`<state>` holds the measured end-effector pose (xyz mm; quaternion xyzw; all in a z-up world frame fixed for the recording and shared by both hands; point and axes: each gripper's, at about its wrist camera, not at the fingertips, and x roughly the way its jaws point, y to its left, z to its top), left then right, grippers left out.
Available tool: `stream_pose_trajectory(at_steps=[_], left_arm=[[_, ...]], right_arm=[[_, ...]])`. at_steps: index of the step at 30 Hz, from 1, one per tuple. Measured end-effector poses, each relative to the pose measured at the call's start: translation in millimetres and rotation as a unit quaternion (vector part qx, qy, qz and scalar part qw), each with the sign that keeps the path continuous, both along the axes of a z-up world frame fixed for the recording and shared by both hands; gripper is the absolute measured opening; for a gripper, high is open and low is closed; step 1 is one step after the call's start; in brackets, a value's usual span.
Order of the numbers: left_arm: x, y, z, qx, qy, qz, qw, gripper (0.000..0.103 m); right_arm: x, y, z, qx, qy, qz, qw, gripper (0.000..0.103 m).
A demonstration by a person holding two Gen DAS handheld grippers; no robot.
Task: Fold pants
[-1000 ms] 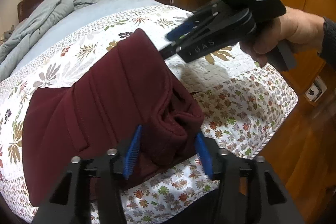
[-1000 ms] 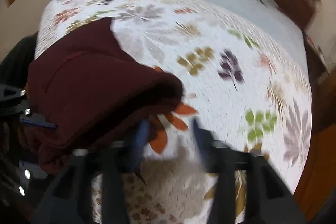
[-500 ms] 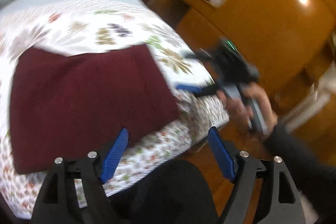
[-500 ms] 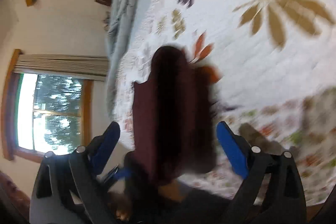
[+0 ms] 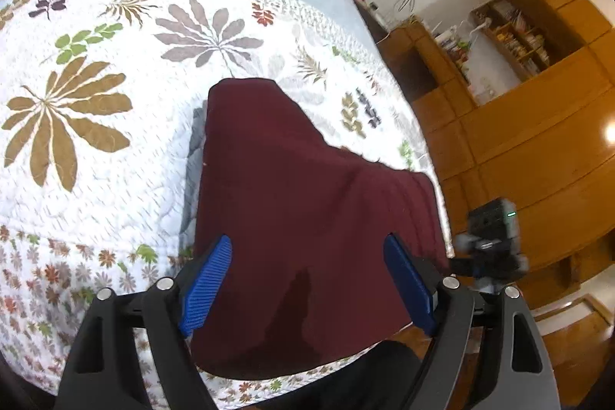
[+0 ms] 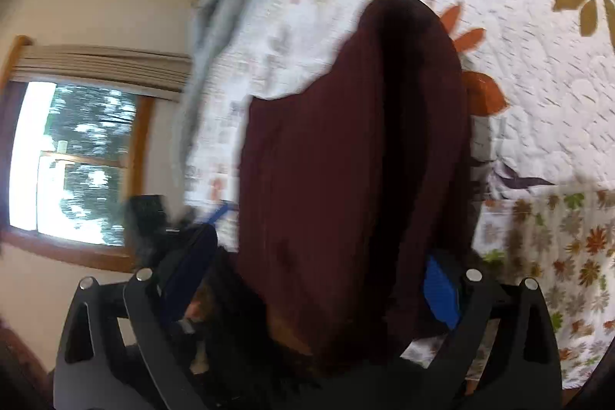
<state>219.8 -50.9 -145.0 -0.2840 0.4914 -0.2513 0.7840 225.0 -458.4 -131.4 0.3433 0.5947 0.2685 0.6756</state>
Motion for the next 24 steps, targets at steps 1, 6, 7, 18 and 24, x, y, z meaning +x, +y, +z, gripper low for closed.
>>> stream_pose_trajectory(at_steps=[1,6,7,18,24], left_arm=[[1,1,-2,-0.014,0.001,-0.003,0.9999,0.082],[1,6,-9,-0.049,-0.004,-0.014,0.9987,0.082],[2,8,-11,-0.051,0.0,-0.011,0.9986,0.082],[-3,31,-27,-0.057,0.012,0.015,0.9982,0.082],[-7,21,-26,-0.038,0.005,-0.001,0.9993,0.082]], right_arm=[[0,1,-4,-0.001,0.009,-0.003,1.0,0.096],[2,12,-7,-0.013,0.012,-0.002,1.0,0.062],[1,13,-8,-0.02,0.016,0.001,1.0,0.057],[-1,52,56,-0.058,-0.116,0.075,0.989,0.023],[-28,-18,-14,-0.039,-0.045,-0.017,0.998,0.023]])
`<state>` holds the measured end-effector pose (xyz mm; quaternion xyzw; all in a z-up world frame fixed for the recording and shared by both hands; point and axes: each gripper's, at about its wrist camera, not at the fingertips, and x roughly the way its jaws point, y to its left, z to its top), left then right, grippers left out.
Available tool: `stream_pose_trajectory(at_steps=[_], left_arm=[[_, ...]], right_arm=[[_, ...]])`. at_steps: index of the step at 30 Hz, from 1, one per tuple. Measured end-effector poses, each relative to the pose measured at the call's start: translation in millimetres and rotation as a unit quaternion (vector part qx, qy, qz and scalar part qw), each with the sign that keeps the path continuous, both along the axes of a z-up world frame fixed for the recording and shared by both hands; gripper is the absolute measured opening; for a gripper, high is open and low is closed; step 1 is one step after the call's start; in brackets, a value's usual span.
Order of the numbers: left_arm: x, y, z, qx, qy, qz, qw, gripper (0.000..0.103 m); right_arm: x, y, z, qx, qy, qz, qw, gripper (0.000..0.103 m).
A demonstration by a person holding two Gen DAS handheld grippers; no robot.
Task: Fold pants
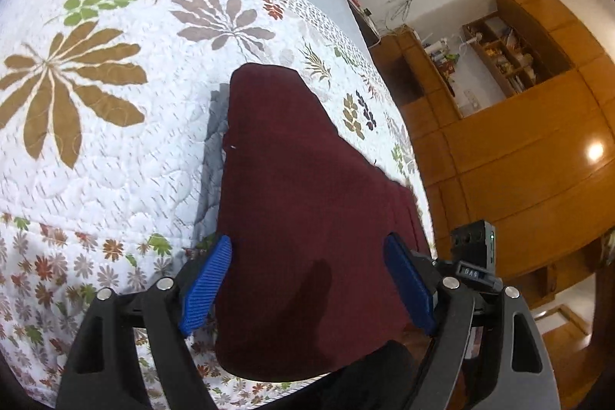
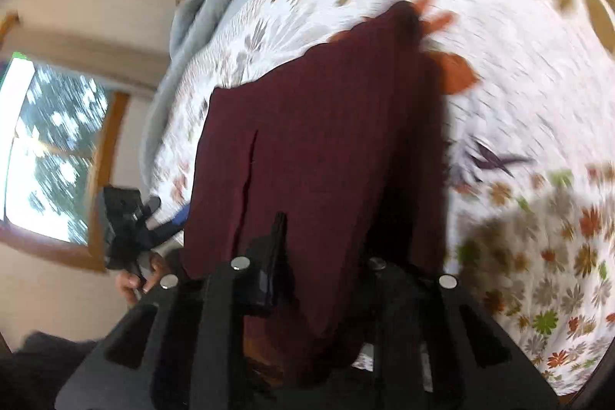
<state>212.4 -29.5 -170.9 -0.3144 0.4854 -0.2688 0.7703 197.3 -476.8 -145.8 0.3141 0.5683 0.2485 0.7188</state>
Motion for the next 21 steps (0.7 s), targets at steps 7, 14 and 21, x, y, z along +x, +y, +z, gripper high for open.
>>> stream_pose_trajectory(at_steps=[7,14,21], left_arm=[[11,-4,31,-0.017,-0.043,-0.015,0.9988,0.082],[61,-13,40,-0.074,-0.051,-0.036,0.9953,0.082],[119,-11,0,-0.17,0.029,-0.046,0.9839,0.082]], right_arm=[[3,7,24,-0.018,-0.023,0.009,1.0,0.02],[-6,-15,15,-0.022,-0.006,-0.009,1.0,0.036],[33,-30,74,-0.002,-0.077,-0.073,0.994,0.038]])
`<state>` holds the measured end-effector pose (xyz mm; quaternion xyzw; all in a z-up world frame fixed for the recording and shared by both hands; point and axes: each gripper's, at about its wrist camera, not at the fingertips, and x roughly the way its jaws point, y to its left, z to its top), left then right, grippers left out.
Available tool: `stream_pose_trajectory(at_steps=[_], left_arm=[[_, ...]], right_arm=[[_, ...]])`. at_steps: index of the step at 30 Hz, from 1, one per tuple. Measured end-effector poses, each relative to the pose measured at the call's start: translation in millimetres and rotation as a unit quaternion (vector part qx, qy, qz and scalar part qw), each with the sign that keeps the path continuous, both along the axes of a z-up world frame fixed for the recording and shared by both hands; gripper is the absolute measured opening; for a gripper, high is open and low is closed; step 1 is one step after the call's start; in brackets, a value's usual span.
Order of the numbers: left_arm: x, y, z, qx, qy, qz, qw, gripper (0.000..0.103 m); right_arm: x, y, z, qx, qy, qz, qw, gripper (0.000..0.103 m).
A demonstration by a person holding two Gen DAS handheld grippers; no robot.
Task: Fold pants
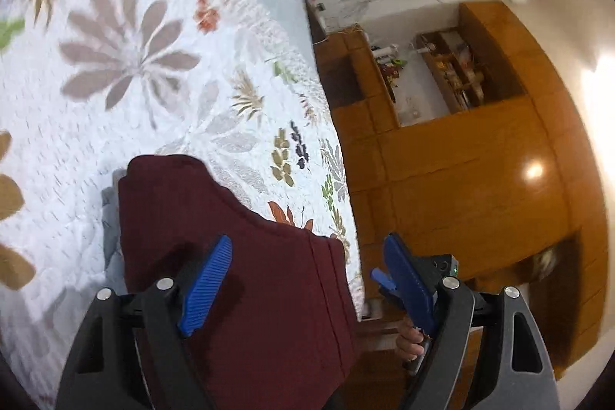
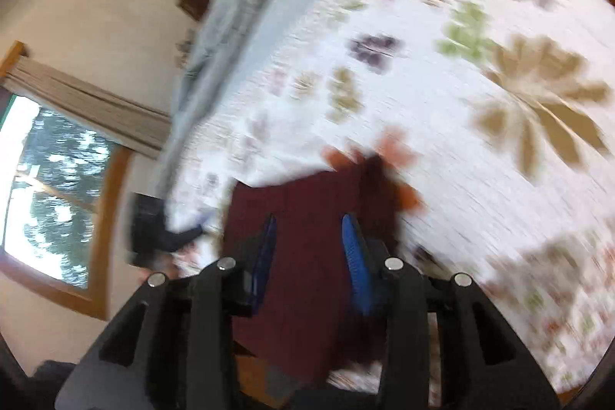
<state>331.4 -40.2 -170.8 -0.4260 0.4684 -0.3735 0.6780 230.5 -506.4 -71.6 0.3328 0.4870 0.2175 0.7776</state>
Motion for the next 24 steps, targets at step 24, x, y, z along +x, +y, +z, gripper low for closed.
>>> stream_pose_trajectory(at_steps=[24], left_arm=[[-109,-8,-15,-0.033,-0.017,-0.055,0.9978,0.074]], right_arm=[[-58,103,-34,0.009,0.021,0.16,0.987,0.023]])
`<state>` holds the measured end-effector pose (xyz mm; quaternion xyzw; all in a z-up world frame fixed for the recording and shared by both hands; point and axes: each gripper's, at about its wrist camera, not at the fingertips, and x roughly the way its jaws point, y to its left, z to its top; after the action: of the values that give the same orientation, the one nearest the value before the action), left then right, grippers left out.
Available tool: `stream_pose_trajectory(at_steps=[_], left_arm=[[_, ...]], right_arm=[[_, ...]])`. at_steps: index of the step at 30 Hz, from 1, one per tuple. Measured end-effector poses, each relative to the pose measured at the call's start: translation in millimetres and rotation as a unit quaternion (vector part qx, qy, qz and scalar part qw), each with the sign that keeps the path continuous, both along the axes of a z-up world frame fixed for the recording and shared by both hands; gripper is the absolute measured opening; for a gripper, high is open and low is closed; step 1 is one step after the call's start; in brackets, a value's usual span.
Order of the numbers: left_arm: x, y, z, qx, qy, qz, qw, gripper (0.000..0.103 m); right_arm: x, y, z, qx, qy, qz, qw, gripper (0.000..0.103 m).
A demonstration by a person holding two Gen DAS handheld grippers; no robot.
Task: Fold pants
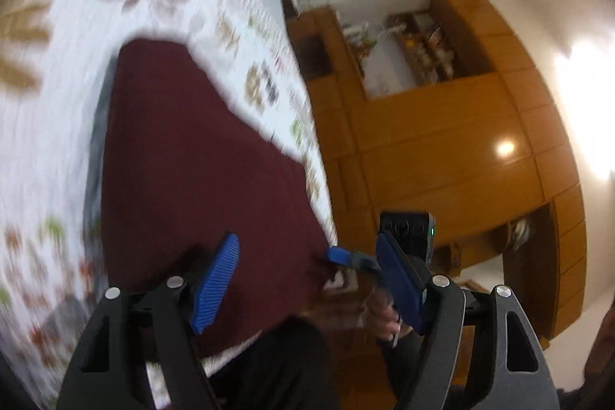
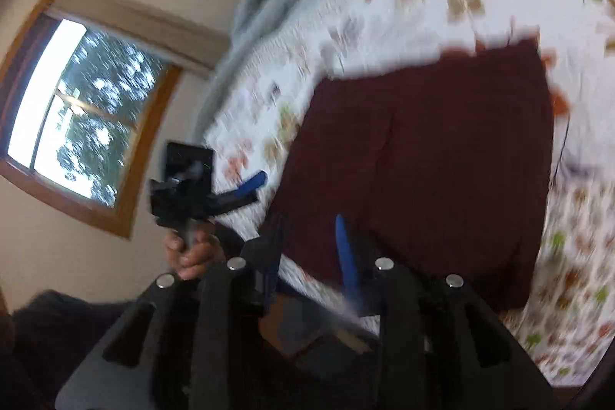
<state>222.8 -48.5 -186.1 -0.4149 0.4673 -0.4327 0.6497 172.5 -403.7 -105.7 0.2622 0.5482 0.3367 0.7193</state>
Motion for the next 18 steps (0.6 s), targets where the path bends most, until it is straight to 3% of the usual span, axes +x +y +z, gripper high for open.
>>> stream_pose_trajectory(at_steps=[1,2,6,13,15,16,17,18], left_arm=[[-5,-3,-9,0.004,0.009,-0.001,1.0,0.074],[-8,-4,-17,0.008,0.014,0.0,0.9999,0.074],[-7,-12,-44,0.004,0.031,0.004,0.9995,0.064],[-6,-7,-54,-0.008,0.037,0.007,0.9992,0.051],[-5,1,-47,-0.009,0.04,0.013,0.9991,0.052],[-5,5,-39,-0.01,0.035,0.016,0.9992,0.061],[-6,9,-29,-0.015,0.025,0.02,0.9994,0.066],[-7,11,-22,-0.014,0.015,0.024,0.9995,0.072]], right_arm=[[-4,0,-9,-0.024,0.007,-0.001,1.0,0.016],[-7,-1,-18,-0.043,0.014,-0.004,0.999,0.0],[-11,-15,-37,-0.043,0.03,-0.021,0.998,0.0],[-17,-22,-34,-0.029,0.034,-0.038,0.998,0.0],[-19,-33,-28,-0.028,0.034,-0.057,0.997,0.001],[-18,-37,-21,-0.033,0.03,-0.071,0.996,0.003],[-17,-46,-15,-0.025,0.027,-0.086,0.996,0.008],[-17,-59,-7,-0.01,0.02,-0.11,0.994,0.02]])
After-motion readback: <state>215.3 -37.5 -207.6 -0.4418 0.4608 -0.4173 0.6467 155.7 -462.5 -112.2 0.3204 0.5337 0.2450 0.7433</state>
